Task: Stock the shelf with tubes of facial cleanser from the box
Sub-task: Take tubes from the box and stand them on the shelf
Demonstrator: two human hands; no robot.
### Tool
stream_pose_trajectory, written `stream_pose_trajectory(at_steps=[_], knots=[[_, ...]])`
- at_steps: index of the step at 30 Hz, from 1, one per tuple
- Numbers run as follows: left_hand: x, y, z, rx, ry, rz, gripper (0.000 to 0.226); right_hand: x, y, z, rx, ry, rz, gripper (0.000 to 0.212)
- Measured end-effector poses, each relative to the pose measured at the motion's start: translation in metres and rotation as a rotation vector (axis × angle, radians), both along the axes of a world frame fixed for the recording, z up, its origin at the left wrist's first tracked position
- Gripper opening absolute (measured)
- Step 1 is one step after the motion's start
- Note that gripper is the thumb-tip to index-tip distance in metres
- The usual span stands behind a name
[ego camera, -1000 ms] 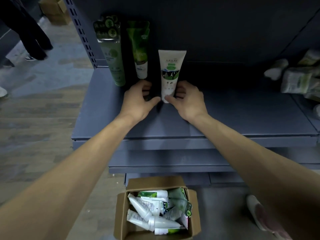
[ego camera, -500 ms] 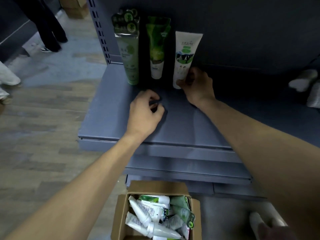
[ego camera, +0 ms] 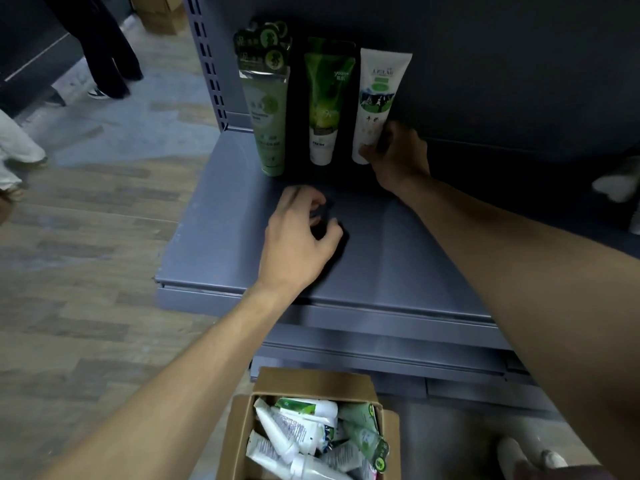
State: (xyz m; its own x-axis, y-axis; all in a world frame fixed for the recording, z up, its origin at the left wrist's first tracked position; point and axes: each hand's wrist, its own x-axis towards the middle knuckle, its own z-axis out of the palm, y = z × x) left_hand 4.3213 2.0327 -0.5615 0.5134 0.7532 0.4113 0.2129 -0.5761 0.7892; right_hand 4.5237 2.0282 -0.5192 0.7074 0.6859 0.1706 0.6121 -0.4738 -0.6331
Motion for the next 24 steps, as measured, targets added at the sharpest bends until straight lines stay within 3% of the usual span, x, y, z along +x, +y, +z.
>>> stream_pose_trajectory(at_steps=[13,18,24], knots=[[0.002,0.000,0.002,-0.060,-0.006,0.026,0.028,0.016,0.017,0.003,-0.020,-0.001,-0.030,0.051],[0.002,-0.001,0.002,-0.064,-0.006,0.031,0.029,0.013,0.017,0.005,-0.025,-0.024,-0.032,0.042],[0.002,0.001,0.000,-0.066,-0.003,0.046,0.029,0.012,0.017,0.006,-0.026,0.006,-0.056,0.054]])
